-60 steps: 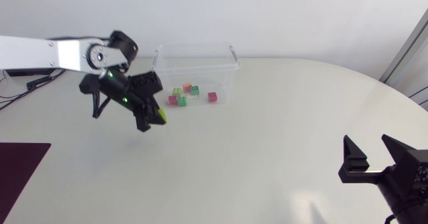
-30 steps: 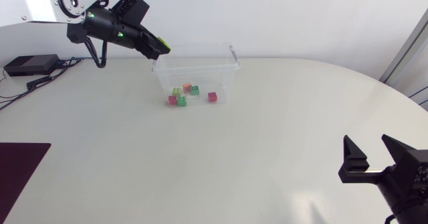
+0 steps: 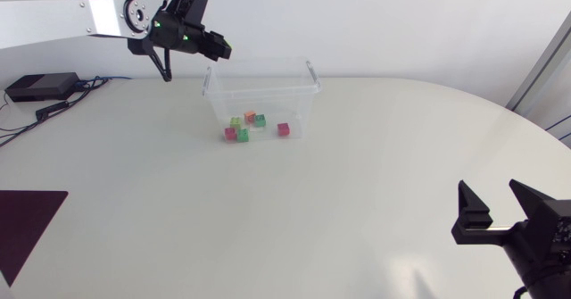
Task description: Place the duplo bricks in the container
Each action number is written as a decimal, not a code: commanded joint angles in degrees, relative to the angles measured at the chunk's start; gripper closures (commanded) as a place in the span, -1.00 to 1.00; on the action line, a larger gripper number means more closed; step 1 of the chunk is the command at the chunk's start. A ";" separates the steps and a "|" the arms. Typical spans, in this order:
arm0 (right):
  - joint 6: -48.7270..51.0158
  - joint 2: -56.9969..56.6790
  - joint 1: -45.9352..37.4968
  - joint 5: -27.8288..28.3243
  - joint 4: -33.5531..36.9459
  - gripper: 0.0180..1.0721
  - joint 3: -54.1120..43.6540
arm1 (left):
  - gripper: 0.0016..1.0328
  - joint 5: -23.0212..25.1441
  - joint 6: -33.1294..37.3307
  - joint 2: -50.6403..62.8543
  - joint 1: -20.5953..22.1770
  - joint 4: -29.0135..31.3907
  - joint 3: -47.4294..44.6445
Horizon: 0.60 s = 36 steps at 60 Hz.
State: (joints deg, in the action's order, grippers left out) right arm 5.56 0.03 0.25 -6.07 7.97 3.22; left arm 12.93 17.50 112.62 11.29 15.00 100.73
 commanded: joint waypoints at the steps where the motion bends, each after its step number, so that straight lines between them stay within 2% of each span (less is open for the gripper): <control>1: -1.08 -0.30 -0.34 -0.44 1.53 -0.91 -0.32 | 0.57 -1.50 -2.29 4.54 1.28 -0.50 3.95; 4: -1.08 -0.30 -0.34 -0.44 1.53 -0.91 -0.32 | 0.56 -1.94 -2.38 6.47 1.63 -0.24 5.53; 8: -1.08 -0.30 -0.34 -0.44 1.53 -0.91 -0.32 | 0.47 -3.88 -2.56 11.66 2.16 5.12 11.60; 11: -1.08 -0.30 -0.34 -0.44 1.53 -0.91 -0.32 | 0.11 -5.46 -2.99 13.77 2.33 8.37 14.94; 14: -1.08 -0.30 -0.34 -0.44 1.53 -0.91 -0.32 | -0.73 -5.63 -3.35 13.59 2.16 8.99 15.73; 15: -1.08 -0.30 -0.25 -0.44 1.53 -0.91 -0.32 | -0.91 -5.63 -3.35 13.33 2.16 8.99 15.73; 16: -1.08 -0.30 -0.34 -0.44 1.53 -0.91 -0.32 | -0.97 -5.63 -3.35 12.98 2.07 8.99 15.64; 26: -1.08 -0.30 -0.34 -0.44 1.53 -0.91 -0.32 | -0.94 -5.72 -3.17 7.53 0.84 8.99 13.09; 36: -1.08 -0.30 -0.34 -0.44 1.53 -0.91 -0.32 | -0.94 -5.72 -3.26 -1.96 -0.21 8.99 6.15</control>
State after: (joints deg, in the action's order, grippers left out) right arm 5.58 0.03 0.25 -6.07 7.97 3.22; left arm 7.35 15.16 117.58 11.86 24.12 110.26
